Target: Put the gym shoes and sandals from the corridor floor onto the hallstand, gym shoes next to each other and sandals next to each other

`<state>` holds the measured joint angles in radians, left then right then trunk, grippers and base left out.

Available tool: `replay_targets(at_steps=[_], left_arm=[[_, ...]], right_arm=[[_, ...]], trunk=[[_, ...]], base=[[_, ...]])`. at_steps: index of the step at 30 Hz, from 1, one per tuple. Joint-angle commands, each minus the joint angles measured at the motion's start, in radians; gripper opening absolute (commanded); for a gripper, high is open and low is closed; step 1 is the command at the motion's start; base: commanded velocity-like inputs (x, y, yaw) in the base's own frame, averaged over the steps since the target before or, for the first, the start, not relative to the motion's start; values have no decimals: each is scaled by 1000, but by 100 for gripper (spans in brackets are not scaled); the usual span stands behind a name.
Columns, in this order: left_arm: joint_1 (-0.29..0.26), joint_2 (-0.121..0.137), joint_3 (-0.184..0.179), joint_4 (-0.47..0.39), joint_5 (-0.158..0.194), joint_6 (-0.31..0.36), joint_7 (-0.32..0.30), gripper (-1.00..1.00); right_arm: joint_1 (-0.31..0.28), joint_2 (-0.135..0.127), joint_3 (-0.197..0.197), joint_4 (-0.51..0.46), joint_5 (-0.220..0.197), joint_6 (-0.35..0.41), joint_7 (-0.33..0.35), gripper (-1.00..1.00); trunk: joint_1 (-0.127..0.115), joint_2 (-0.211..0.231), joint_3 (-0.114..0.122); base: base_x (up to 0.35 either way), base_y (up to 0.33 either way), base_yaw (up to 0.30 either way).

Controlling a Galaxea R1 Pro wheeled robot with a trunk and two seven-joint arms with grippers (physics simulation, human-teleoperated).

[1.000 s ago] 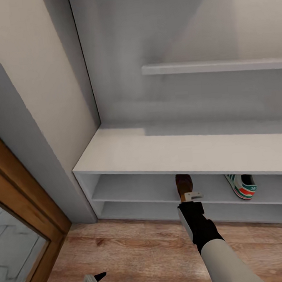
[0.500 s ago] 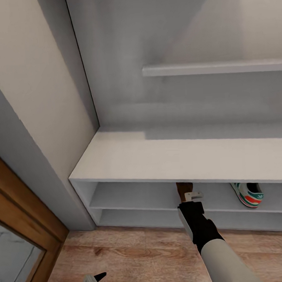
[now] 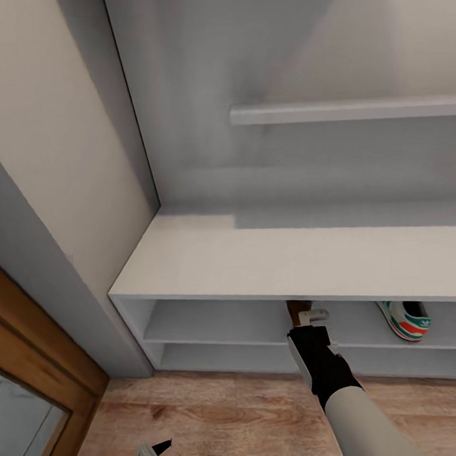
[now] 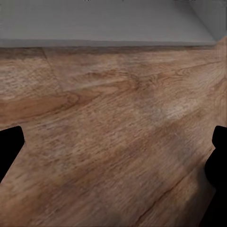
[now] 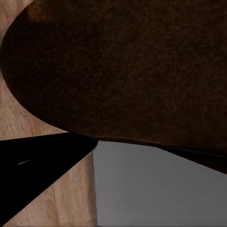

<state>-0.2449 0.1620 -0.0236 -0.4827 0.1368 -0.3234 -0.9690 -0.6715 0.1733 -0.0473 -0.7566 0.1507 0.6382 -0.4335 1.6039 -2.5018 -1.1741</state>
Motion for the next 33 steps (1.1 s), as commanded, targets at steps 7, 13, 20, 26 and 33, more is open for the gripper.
replay_targets(at_steps=[7,13,20,26,33], left_arm=[[-1,2,-3,1,4,-5,-2,100],[-1,1,-3,1,4,-5,-2,100],[-1,1,-3,1,4,-5,-2,100],[-1,1,-3,1,4,-5,-2,100],[-1,1,-3,1,4,-5,-2,100]], right_arm=[[0,1,-4,-1,7,7,1,-100],[0,1,-4,-1,7,7,1,-100],[0,1,-3,-1,6,8,1,-100],[0,1,-4,-1,7,8,1,-100],[0,1,-5,-1,7,8,1,-100]], trunk=[[0,0,-1],[0,0,-1],[0,0,-1],[0,0,-1],[0,0,-1]], base=[[119,0,0],[7,0,0],[77,0,0],[193,0,0],[35,0,0]])
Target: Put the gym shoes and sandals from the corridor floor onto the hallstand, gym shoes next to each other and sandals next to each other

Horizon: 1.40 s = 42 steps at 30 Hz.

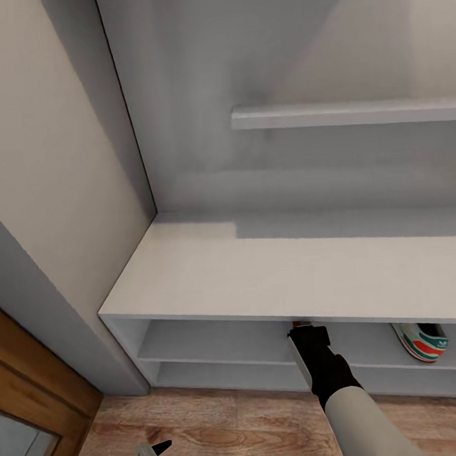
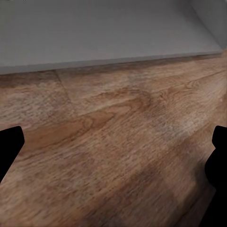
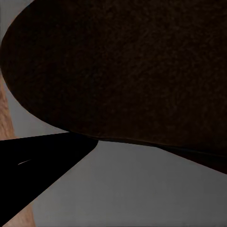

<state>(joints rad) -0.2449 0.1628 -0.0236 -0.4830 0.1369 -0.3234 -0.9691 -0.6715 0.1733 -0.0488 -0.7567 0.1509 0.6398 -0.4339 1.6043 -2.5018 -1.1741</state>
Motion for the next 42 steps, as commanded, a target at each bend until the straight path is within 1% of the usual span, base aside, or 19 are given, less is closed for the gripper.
replay_targets(at_steps=[1,4,5,33,36,42], left_arm=[[-1,0,-3,1,4,-5,-2,100],[-1,1,-3,1,4,-5,-2,100],[-1,1,-3,1,4,-5,-2,100],[0,1,1,0,6,-8,-2,100],[0,1,1,0,6,-8,-2,100],[-1,1,1,0,6,-9,-2,100]], right_arm=[[0,1,-3,-2,7,6,1,-100],[0,1,-3,-1,7,6,0,-100],[0,1,-3,-1,7,6,0,100],[0,1,-3,-3,7,6,1,100],[0,1,-3,-2,7,6,1,100],[0,1,-3,-3,7,6,0,100]], trunk=[[0,0,-1],[0,0,-1],[0,0,-1],[0,0,-1],[0,0,-1],[0,0,-1]], base=[[3,0,0],[1,0,0],[0,0,0],[-1,0,0],[-140,0,0],[-291,0,0]])
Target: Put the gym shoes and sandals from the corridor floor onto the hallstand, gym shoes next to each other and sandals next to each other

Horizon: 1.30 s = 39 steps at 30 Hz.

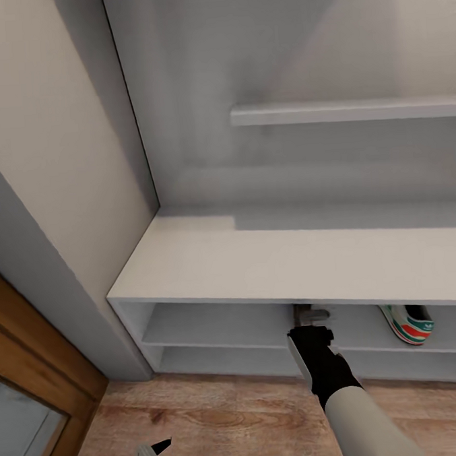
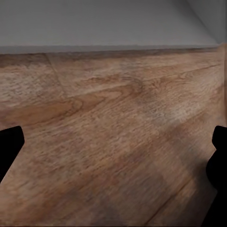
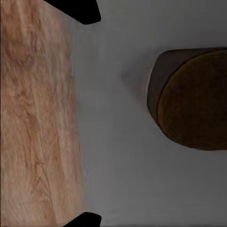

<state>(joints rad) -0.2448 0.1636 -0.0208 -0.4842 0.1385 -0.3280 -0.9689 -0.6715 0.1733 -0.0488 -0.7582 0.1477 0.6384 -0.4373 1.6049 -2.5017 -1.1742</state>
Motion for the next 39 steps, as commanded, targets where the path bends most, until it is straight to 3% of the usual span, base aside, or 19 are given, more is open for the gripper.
replay_targets(at_steps=[1,39], left_arm=[[-1,1,-2,1,4,-5,-2,100],[-2,1,-2,1,4,-5,-2,100]], right_arm=[[0,1,-3,-1,10,7,4,100],[0,1,-1,0,9,7,5,100]], trunk=[[-1,0,-1],[-1,0,-1]], base=[[-333,0,0],[-316,0,0]])
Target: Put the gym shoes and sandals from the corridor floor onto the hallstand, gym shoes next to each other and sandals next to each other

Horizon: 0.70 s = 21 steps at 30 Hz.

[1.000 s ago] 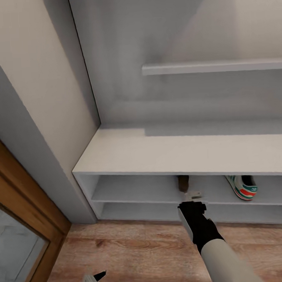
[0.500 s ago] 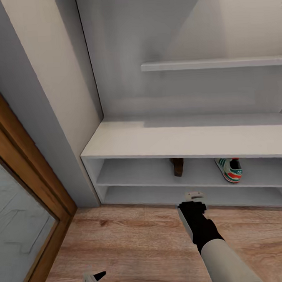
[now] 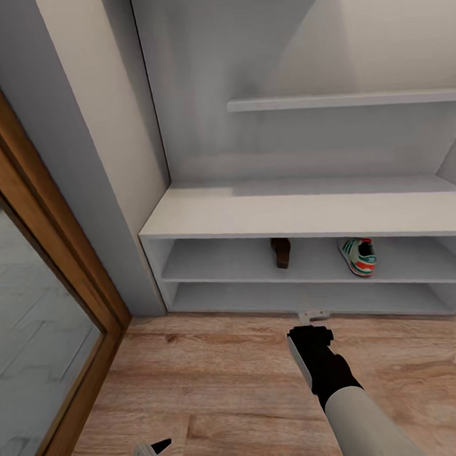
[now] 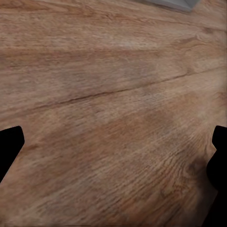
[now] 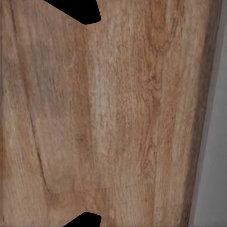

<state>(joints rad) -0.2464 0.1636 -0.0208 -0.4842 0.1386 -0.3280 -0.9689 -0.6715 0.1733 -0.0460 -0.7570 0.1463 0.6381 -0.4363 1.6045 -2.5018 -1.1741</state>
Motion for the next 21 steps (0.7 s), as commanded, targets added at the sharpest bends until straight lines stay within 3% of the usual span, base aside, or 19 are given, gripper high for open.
replay_targets(at_steps=[1,21], left_arm=[[-1,1,-2,1,4,-5,-2,100],[-1,1,-1,1,4,-4,-2,100]], right_arm=[[0,1,-3,-1,10,7,4,100],[0,1,-2,13,10,5,6,100]], trunk=[[0,0,-1],[0,0,-1]], base=[[-89,0,0],[-18,0,0]])
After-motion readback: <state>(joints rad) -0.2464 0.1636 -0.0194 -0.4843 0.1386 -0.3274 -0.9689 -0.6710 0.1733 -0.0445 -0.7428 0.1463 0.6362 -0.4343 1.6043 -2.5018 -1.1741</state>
